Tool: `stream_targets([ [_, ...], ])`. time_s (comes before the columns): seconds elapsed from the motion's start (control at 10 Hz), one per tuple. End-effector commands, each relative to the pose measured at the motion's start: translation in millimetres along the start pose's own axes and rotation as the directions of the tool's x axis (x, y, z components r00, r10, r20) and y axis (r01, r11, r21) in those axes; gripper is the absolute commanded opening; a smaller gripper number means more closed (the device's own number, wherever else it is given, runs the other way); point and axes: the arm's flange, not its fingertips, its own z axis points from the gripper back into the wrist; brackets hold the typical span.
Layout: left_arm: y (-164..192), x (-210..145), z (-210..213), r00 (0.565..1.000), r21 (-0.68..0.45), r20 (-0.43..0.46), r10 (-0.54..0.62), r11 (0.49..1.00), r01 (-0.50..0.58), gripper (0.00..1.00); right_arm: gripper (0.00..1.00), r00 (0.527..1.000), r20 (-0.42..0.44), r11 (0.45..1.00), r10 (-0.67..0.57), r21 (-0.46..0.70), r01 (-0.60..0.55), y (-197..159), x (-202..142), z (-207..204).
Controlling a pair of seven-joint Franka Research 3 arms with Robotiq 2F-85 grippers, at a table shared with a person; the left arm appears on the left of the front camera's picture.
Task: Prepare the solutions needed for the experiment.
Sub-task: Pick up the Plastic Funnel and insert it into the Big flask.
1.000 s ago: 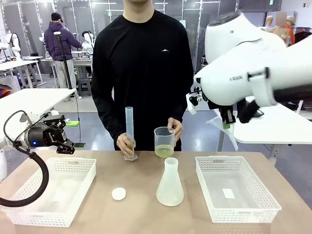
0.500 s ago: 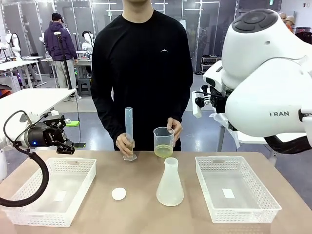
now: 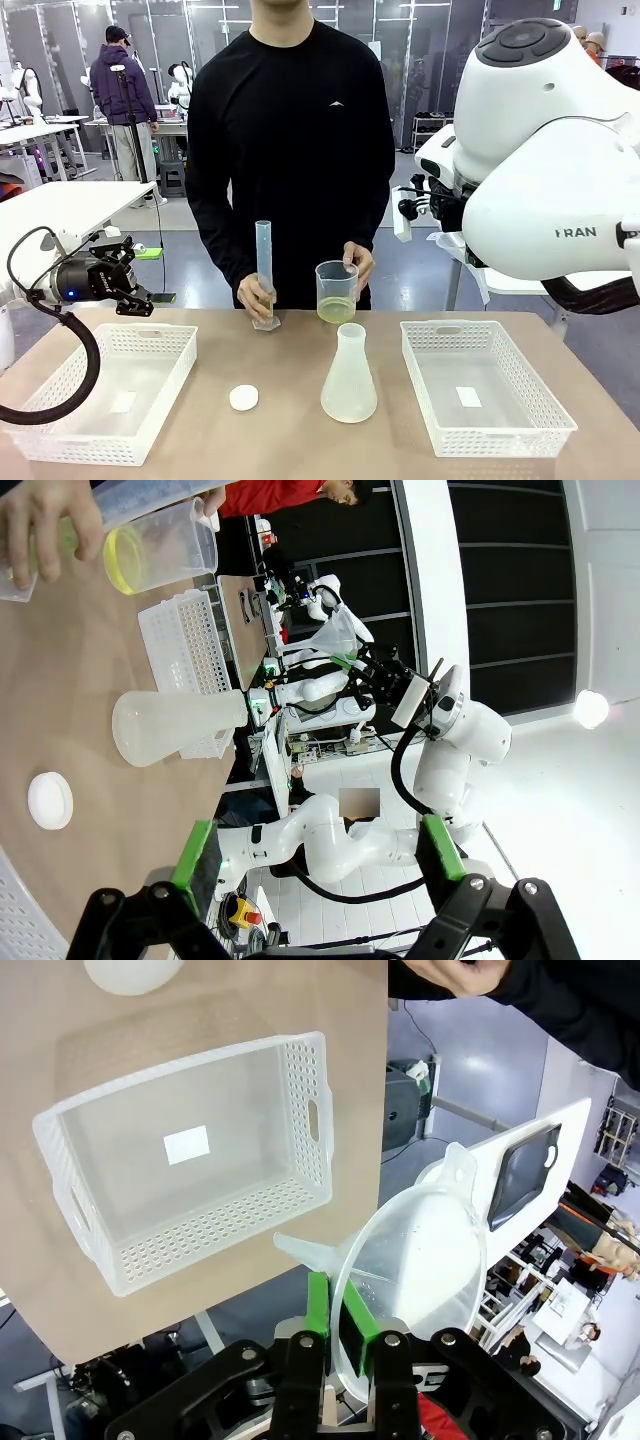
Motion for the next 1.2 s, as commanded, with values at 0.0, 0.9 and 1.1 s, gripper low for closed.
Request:
stream_targets([
  [0.0, -2.7, 0.0, -0.3, 1.0, 0.003, -0.004, -0.006, 1.0, 0.006, 1.0, 0.06, 1.0, 0.0, 1.0, -0.002, 0.001, 0.002, 0.1, -0.2, -0.2],
  [0.9, -2.7, 0.0, -0.3, 1.0, 0.003, -0.004, -0.006, 1.0, 0.006, 1.0, 0.06, 0.885, 0.404, 0.972, 0.23, -0.132, -0.192, 37.3, 91.9, 73.1],
  [1.1, -2.7, 0.0, -0.3, 1.0, 0.003, -0.004, -0.006, 1.0, 0.006, 1.0, 0.06, 0.862, 0.445, 0.97, 0.242, -0.144, -0.198, 46.7, 93.7, 80.2],
])
